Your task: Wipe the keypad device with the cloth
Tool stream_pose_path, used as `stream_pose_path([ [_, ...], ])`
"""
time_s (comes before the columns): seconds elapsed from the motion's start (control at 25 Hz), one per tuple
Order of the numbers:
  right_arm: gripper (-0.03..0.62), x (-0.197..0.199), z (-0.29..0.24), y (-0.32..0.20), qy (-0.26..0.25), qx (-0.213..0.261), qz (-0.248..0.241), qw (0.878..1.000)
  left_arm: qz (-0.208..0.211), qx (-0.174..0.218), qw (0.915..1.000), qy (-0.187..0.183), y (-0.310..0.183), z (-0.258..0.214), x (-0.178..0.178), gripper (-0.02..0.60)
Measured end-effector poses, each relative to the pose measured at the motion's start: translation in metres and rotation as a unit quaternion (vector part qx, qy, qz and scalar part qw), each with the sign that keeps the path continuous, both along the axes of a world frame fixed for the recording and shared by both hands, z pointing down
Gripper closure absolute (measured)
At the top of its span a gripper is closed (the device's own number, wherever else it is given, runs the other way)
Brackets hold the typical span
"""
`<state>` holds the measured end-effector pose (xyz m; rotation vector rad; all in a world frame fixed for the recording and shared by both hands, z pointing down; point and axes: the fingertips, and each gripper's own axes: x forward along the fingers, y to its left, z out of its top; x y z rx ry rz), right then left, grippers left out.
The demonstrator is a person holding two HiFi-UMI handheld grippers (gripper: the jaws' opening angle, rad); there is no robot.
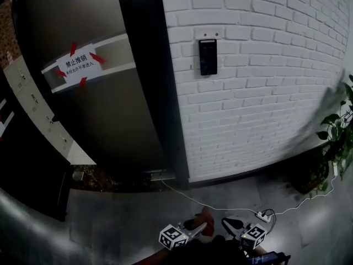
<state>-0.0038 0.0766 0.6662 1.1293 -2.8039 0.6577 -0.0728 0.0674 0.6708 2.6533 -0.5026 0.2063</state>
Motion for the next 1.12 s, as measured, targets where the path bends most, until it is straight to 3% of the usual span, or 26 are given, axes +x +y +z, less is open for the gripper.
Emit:
stream_pose_path([
  [0.52, 0.592, 0.042, -0.011, 0.003, -0.003, 0.015, -0.011, 1.000, -0.003, 0.005, 1.0000, -0.004, 0.007, -0.008, 0.053, 0.478],
  [0.88, 0.592, 0.036, -0.017, -0.010, -0.002, 0.027, -0.038, 0.999, -0.045, 0.002, 0.9990, -0.002, -0.001, -0.006, 0.039, 0.478],
  [1.12, 0.592, 0.027, -0.014, -0.013, -0.006, 0.022, -0.037, 0.999, -0.047, 0.009, 0.9988, -0.004, -0.006, -0.011, 0.030, 0.478],
])
